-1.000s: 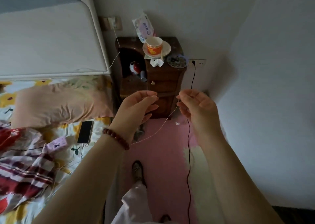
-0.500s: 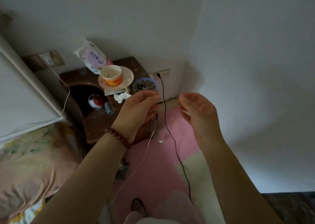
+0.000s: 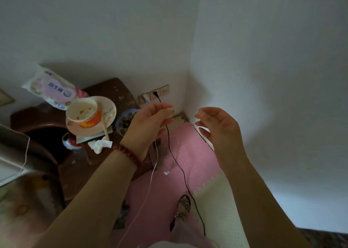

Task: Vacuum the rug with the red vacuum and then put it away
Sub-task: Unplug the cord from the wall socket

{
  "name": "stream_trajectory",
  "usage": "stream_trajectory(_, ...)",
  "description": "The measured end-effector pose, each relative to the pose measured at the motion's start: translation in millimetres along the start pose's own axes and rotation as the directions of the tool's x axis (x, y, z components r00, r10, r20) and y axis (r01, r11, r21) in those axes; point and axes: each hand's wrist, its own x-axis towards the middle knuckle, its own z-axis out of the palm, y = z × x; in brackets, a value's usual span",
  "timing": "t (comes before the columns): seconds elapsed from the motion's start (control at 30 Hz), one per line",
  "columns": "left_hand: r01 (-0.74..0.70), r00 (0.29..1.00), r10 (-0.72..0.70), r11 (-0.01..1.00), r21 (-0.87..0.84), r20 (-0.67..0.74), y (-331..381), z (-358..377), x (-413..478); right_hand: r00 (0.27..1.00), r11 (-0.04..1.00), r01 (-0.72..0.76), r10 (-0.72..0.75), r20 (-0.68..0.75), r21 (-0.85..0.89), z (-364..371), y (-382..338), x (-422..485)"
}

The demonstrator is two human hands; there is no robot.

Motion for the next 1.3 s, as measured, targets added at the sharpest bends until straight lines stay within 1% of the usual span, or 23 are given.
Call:
stream_trajectory(0.1, -0.014, 1.0, 0.014, 1.0, 0.008, -0.006, 14.0, 21.3, 41.7, 1.0, 0.999, 0.013, -0.014, 0.028, 0.031, -1.3, -15.4, 46.5)
stream_trajectory(0.23, -0.03, 0.999, 0.03, 0.999, 0.021, -0.027, 27.2, 39.1, 79.9, 0.997, 0.999, 0.032, -0.032, 0.065, 0.007, -1.8, -25.7, 93.3)
stream_trajectory(0.4, 0.016, 0.998, -0.016, 1.0, 0.004, -0.054, 38.1, 42.6, 116.1, 0.996, 1.0, -0.007, 0.007, 0.094, 0.008, 11.7, -30.7, 140.6)
stream_trajectory(0.53, -0.007, 0.997, 0.008, 1.0, 0.006, -0.071, 55.5, 34.8, 151.9, 0.992, 1.0, -0.001, 0.003, 0.127, -0.013, 32.9, -36.2, 175.4)
stream_trajectory(0.63, -0.041, 0.998, 0.04, 0.999, -0.016, -0.054, 74.3, 26.8, 179.9, 0.991, 1.0, 0.021, -0.02, 0.133, -0.009, 56.3, -45.9, 200.6)
stream_trajectory(0.77, -0.081, 0.997, 0.08, 0.996, -0.025, -0.02, 103.7, 12.6, 212.4, 0.988, 0.996, 0.079, -0.071, 0.141, -0.048, 85.5, -63.3, 232.1)
stream_trajectory(0.87, -0.109, 0.994, 0.108, 0.992, -0.059, -0.021, 124.5, 1.7, 229.2, 0.985, 0.995, 0.097, -0.092, 0.145, -0.03, 104.5, -73.6, 251.3)
stream_trajectory(0.97, -0.107, 0.994, 0.105, 0.992, -0.074, -0.024, 137.0, -9.1, 239.4, 0.985, 0.995, 0.104, -0.101, 0.137, -0.014, 118.1, -76.6, 264.7)
stream_trajectory(1.1, -0.127, 0.99, 0.123, 0.99, -0.059, -0.071, 137.6, -27.9, 251.6, 0.987, 0.996, 0.085, -0.079, 0.138, -0.036, 131.2, -69.3, 278.3)
stream_trajectory(1.3, -0.123, 0.983, 0.109, 0.988, -0.089, -0.145, 136.7, -38.7, 271.9, 0.973, 0.995, 0.051, -0.03, 0.227, -0.089, 146.4, -62.7, 304.7)
